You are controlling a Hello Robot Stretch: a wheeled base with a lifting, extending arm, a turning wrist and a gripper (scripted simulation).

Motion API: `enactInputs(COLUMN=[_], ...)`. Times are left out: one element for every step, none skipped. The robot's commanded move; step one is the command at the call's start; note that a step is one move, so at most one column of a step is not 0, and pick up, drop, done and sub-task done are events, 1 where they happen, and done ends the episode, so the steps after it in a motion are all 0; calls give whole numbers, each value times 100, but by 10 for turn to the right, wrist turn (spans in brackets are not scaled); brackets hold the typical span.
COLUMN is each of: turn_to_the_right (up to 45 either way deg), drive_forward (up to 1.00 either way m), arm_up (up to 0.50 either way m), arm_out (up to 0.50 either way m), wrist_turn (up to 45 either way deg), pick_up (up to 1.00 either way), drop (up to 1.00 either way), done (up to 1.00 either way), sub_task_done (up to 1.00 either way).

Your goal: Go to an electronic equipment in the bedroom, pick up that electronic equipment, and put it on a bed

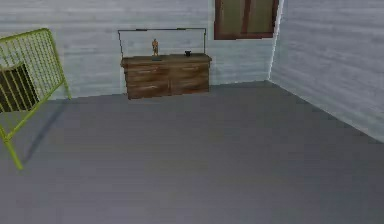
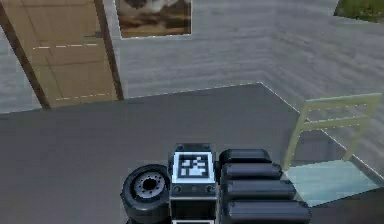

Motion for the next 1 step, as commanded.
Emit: enactInputs(turn_to_the_right=[-450], drive_forward=[0], arm_up=[0], arm_out=[0], wrist_turn=[0], pick_up=[0], drop=[0], done=[0], sub_task_done=[0])
